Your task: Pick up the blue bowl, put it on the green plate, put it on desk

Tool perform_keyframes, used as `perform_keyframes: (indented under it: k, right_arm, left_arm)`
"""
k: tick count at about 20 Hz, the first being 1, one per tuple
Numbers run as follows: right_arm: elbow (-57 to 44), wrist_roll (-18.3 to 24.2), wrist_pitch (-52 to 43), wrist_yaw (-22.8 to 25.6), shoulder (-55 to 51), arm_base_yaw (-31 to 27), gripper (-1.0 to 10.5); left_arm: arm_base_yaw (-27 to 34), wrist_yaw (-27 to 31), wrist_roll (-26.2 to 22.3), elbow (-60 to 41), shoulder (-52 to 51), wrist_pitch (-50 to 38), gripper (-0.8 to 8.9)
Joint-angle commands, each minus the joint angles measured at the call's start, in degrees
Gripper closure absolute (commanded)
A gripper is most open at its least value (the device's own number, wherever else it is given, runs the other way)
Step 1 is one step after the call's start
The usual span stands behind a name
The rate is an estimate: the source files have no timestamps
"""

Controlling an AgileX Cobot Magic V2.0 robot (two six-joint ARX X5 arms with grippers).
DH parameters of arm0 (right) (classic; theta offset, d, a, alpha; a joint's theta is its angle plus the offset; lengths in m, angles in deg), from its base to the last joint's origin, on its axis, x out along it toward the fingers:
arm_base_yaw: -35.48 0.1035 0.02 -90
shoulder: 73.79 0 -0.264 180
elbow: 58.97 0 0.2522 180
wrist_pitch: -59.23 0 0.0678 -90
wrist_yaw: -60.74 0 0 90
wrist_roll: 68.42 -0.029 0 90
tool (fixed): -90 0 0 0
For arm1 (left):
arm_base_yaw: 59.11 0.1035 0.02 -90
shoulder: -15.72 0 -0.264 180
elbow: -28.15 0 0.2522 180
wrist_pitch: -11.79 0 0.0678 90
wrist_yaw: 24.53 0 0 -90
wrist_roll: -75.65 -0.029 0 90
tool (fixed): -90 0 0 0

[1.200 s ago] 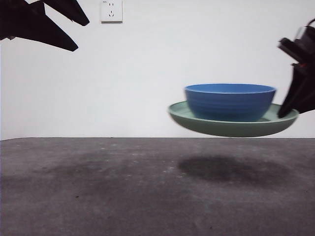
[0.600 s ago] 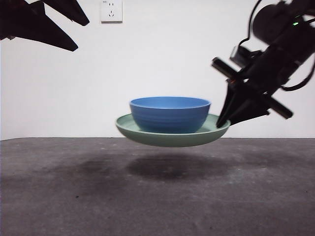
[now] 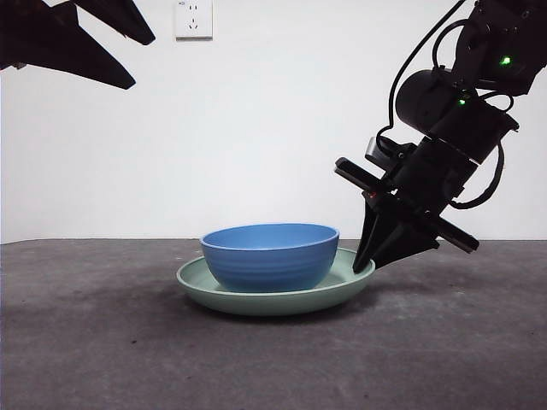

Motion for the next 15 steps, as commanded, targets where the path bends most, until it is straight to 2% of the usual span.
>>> perform_keyframes:
  k: [1,2,5,11,15]
  right_arm:
    - [1.4,0.4,0.8,0.5,1.2,0.3,9.3]
    - [1.4,0.5,1.2,1.2,1.2,0.3,9.3]
    - [1.4,0.6,1.9,1.3,1.2,0.3,7.5]
    - [1.5,0.9,3.2,1.8,-0.5,0.1,7.2]
    - [1.5,4.1,6.4,7.3,-8.9,0.1,7.2]
  left_arm:
    - [-0.3,-0.3,-0.3,0.5,0.2,-0.3,5.96]
    - [-0.3,-0.3,-0.3,0.5,0.2,-0.3,5.96]
    - [-0.3,-0.3,-0.3,0.5,0.2,-0.3,5.95]
    - [-0.3,-0.3,-0.3,0.5,0.2,-0.3,5.96]
    - [-0.3,-0.3,-0.3,0.5,0.2,-0.3,5.96]
